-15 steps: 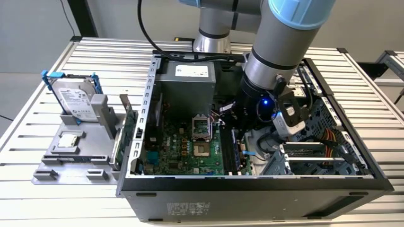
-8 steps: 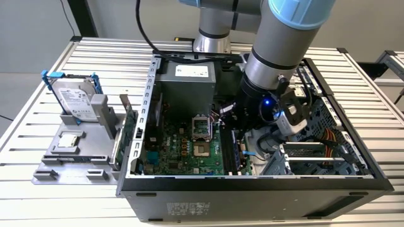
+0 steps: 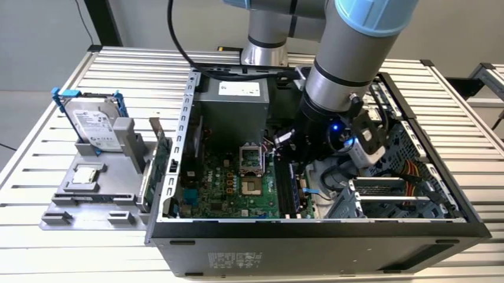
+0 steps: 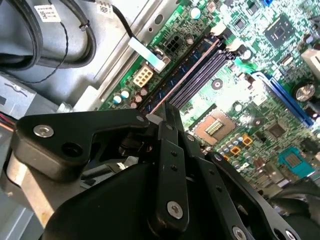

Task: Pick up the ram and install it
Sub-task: 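Press down the ram until it locks into place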

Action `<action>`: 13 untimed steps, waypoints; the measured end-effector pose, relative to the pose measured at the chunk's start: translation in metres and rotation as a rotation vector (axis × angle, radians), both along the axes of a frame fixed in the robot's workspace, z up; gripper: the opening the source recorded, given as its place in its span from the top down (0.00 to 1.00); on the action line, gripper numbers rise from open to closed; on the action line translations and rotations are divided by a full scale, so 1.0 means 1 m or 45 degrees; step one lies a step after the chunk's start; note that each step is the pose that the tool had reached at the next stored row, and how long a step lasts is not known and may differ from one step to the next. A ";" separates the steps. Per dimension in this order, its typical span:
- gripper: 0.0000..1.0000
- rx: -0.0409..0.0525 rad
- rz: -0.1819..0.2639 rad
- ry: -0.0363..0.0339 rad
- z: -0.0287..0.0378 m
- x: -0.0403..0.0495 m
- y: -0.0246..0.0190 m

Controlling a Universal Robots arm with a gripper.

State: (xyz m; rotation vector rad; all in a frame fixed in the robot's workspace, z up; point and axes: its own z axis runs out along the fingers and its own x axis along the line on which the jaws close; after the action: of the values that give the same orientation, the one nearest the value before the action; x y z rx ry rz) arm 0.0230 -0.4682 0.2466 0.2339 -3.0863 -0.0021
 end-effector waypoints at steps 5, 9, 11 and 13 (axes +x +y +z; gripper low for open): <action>1.00 0.000 0.062 0.0000 0.0000 0.0000 0.0000; 1.00 0.000 0.106 0.0000 0.0000 0.0000 0.0000; 1.00 0.001 0.123 -0.0001 0.0000 0.0000 0.0000; 1.00 0.008 0.136 -0.0003 0.0001 -0.0001 0.0000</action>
State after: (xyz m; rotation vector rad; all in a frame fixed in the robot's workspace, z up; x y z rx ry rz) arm 0.0229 -0.4682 0.2468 0.3985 -3.0701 -0.0074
